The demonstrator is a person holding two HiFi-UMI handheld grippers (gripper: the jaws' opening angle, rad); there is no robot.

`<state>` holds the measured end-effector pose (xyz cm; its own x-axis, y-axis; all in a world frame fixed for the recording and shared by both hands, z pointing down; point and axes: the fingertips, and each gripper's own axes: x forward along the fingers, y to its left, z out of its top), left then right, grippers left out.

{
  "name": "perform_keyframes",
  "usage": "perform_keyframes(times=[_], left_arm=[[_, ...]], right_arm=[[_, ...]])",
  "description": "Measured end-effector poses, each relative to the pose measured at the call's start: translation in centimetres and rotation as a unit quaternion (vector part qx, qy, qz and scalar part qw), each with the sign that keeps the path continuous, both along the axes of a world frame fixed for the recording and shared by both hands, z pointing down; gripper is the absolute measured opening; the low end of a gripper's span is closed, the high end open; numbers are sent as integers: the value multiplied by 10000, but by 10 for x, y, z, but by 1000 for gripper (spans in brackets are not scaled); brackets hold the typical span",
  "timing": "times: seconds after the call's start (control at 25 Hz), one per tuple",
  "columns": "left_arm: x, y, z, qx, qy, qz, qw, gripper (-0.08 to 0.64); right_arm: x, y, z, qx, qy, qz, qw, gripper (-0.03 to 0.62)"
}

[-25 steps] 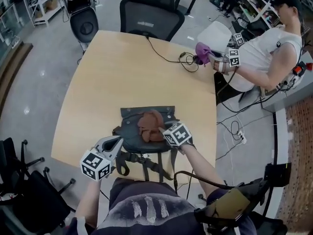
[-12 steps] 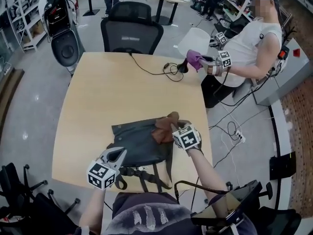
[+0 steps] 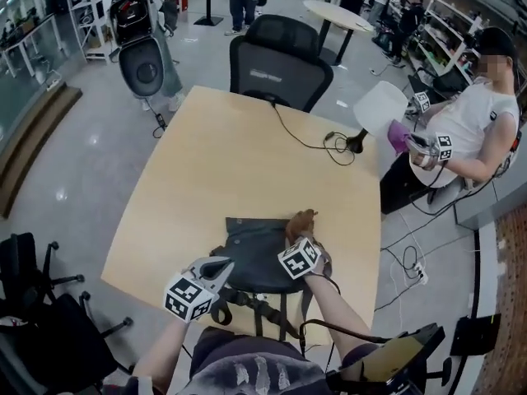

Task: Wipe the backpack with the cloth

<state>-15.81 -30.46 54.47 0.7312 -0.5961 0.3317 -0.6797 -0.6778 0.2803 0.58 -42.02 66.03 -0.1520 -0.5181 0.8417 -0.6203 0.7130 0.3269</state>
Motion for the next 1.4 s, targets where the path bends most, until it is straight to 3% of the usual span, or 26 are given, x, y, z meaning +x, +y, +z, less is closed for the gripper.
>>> perform_keyframes(times=[0.28, 0.6, 0.84, 0.92, 0.96, 1.08, 1.12, 1.16, 1.2, 1.24, 1.4], left_arm=[[-60, 14, 5, -52, 96, -563, 9984, 6], [-74, 9, 15, -159, 145, -667, 9975, 6], [-84, 15, 16, -207, 114, -682, 9974, 6], [-81, 12, 14, -219, 130, -700, 9972, 6], [-79, 11, 14, -237, 151, -714, 9971, 6], [-73, 6, 15, -290, 177, -676, 9971, 6], [-72, 6, 15, -302, 168, -650, 9973, 6], [-69, 6, 15, -314, 152, -621, 9975, 6], [-66, 7, 15, -328, 130, -589, 9976, 6], [-64, 9, 15, -338, 107, -557, 9978, 6], [-58, 12, 13, -355, 52, -508, 9981, 6]], right_arm=[[-110, 24, 7, -365, -149, -1045, 9937, 32], [-176, 47, 5, -849, -628, -1882, 9764, 32], [-230, 86, -24, -1538, -2098, -2111, 9422, 32], [-235, 85, -51, -1716, -2906, -1830, 9234, 32], [-235, 83, -67, -1896, -3430, -1586, 9062, 32], [-228, 72, -108, -2483, -4970, -695, 8285, 32], [-222, 65, -110, -2575, -5218, -413, 8122, 32], [-215, 57, -105, -2587, -5264, -172, 8098, 32], [-206, 51, -93, -2539, -5122, 8, 8204, 32], [-196, 47, -77, -2473, -4840, 120, 8393, 32], [-148, 43, -21, -1934, -3011, 0, 9338, 32]])
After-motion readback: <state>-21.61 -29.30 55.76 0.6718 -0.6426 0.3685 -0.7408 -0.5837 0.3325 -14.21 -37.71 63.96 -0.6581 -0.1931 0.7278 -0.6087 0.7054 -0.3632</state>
